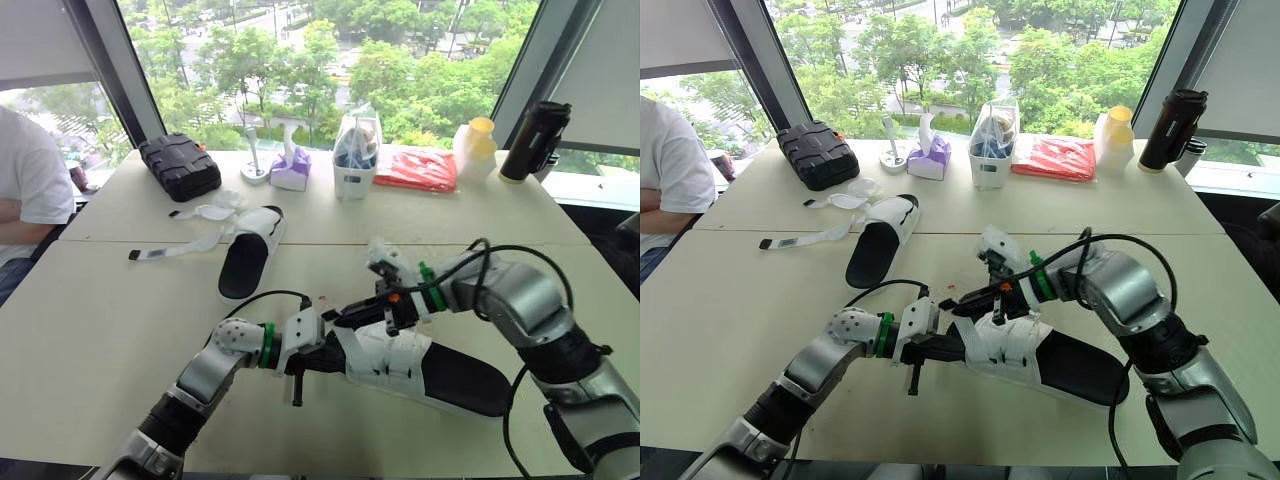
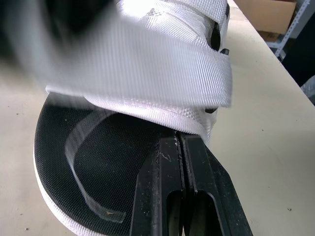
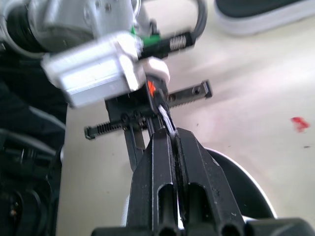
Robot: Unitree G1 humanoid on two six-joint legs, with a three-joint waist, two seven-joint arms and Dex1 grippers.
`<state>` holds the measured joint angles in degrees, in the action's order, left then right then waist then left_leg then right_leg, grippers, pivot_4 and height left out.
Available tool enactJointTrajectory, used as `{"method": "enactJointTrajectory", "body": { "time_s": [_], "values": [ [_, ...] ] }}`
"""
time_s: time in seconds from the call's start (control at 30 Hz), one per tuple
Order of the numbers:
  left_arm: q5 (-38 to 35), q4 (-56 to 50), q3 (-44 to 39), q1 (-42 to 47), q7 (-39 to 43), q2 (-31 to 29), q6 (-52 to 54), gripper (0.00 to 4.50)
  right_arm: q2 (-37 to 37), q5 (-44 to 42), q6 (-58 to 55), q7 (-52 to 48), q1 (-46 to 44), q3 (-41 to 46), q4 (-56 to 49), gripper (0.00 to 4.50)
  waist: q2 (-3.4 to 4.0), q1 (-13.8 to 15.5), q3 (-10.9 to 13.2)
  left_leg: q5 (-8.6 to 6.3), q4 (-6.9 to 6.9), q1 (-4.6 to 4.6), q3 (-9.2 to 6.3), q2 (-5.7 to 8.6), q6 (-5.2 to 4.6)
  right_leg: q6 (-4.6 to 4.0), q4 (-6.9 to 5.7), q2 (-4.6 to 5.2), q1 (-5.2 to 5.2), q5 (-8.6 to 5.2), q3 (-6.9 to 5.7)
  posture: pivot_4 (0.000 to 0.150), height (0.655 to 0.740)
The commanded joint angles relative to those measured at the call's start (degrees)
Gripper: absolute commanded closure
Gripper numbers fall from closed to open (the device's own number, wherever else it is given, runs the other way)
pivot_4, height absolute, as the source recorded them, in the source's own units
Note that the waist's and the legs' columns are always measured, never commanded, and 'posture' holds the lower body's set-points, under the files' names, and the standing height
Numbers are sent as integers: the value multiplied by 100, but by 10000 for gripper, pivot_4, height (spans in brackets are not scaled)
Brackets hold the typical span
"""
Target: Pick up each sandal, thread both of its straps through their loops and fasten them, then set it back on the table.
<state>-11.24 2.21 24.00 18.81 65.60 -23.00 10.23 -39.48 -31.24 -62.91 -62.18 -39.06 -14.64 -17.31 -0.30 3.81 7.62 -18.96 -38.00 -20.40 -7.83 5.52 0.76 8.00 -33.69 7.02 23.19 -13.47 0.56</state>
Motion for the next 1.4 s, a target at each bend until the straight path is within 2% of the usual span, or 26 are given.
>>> {"method": "enactJointTrajectory", "body": {
  "time_s": [0.03, 0.23, 0.43, 0.87, 1.4],
  "values": [
    [512, 560, 552, -253, -17, -37, 196, 45000, -49, -429, -278, 344, 83, 784, -543, 44258, 0, -2, 0, -2, 0, 0, 0, 0, -4, 0, -1, 0, 0, 0, 0, 1500, 7400],
    [578, 642, 631, -211, 51, -54, 197, 45000, 4, -952, -648, 977, 465, 1657, -1218, 44258, 1, -4, 1, -9, 0, -2, 0, 0, -16, 0, -7, 1, 2, 0, 1, 1500, 7400],
    [684, 708, 757, -133, 203, -99, 168, 45000, 96, -1204, -795, 1541, 406, 2033, -1169, 44258, 2, -5, 2, -9, -2, -2, 0, 0, -17, 0, -31, 2, 1, 0, 2, 1500, 7400],
    [740, 656, 750, -196, 225, -128, 145, 45000, -464, -448, 180, 1597, 876, 1513, -210, 44258, 7, -15, 7, -6, -3, 1, 1, 0, -13, 1, -39, 1, 0, 0, 2, 1500, 7400],
    [717, 651, 725, -209, 226, -132, 80, 45000, -666, 252, 810, 1755, 1176, 1037, 350, 44258, 7, -15, 7, -5, -3, 4, 1, 0, -11, 1, -40, 0, -1, 0, 2, 1500, 7400]
  ]
}}
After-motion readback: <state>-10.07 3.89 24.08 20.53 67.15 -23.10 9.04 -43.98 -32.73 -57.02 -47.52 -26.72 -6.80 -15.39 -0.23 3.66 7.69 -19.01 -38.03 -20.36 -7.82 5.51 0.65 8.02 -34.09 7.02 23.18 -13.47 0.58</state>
